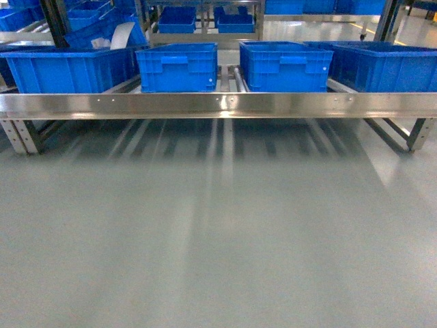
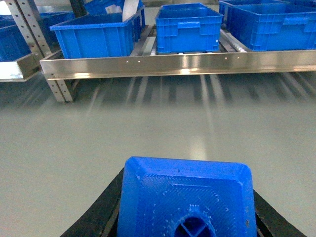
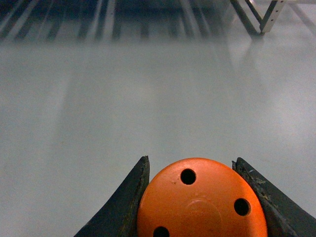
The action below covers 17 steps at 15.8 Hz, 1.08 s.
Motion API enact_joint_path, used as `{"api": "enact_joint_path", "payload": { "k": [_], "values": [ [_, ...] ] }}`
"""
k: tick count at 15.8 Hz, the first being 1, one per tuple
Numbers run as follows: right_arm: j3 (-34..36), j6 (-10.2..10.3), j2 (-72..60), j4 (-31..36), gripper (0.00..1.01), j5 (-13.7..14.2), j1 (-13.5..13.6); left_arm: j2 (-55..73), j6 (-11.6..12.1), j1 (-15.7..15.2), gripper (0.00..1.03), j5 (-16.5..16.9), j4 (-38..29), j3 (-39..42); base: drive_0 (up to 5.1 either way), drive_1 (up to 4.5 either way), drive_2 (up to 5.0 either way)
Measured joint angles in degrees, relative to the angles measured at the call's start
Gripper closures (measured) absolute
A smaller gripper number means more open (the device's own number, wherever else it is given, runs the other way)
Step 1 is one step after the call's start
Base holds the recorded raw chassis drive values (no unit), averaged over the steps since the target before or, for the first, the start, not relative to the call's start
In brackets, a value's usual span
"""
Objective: Sort blue parts and orange caps into right shelf containers
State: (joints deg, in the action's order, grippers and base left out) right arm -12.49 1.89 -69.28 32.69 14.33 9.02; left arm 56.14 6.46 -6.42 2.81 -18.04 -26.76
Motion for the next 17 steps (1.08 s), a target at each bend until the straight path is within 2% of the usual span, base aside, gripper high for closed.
{"api": "enact_joint_path", "payload": {
  "k": [17],
  "values": [
    [0.07,0.00,0.00,-0.09,0.58,-0.04,0.00,0.00,0.00,0.00,0.58,0.00,0.13,0.04,0.0,0.00,0.0]
  ]
}}
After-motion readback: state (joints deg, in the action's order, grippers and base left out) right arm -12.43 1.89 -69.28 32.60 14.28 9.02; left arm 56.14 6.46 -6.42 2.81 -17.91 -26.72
